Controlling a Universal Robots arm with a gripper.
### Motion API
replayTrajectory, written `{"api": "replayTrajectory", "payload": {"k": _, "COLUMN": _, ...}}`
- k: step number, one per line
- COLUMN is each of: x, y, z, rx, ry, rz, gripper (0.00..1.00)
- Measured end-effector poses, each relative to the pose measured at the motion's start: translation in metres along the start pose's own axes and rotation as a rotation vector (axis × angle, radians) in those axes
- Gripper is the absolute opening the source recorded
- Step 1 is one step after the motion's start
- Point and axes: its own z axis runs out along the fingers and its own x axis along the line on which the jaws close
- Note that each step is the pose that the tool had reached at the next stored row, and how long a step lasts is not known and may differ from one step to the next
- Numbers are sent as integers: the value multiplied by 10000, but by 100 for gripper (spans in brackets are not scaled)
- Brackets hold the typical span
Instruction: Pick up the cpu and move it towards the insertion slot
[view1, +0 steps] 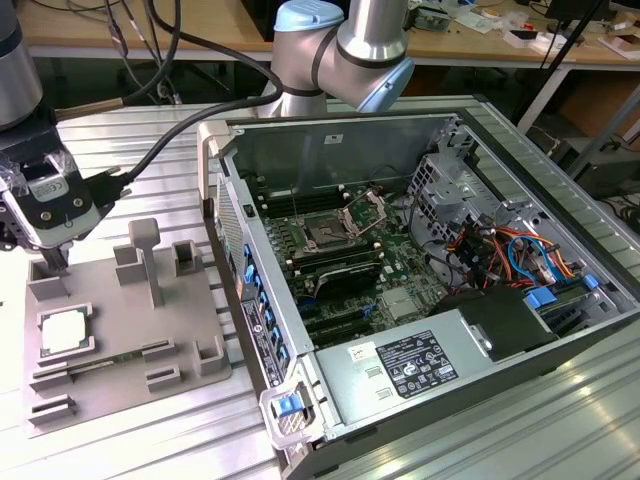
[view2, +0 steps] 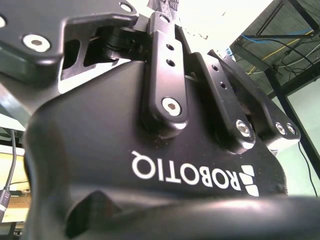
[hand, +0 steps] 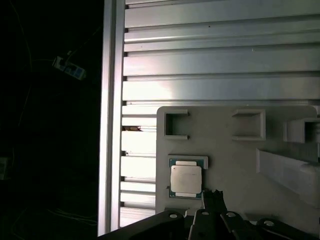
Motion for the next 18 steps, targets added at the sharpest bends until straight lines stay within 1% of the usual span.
{"api": "replayTrajectory", "payload": {"k": 18, "x": 0, "y": -2, "z": 54, "rx": 0, "ry": -1, "rz": 0, "gripper": 11}}
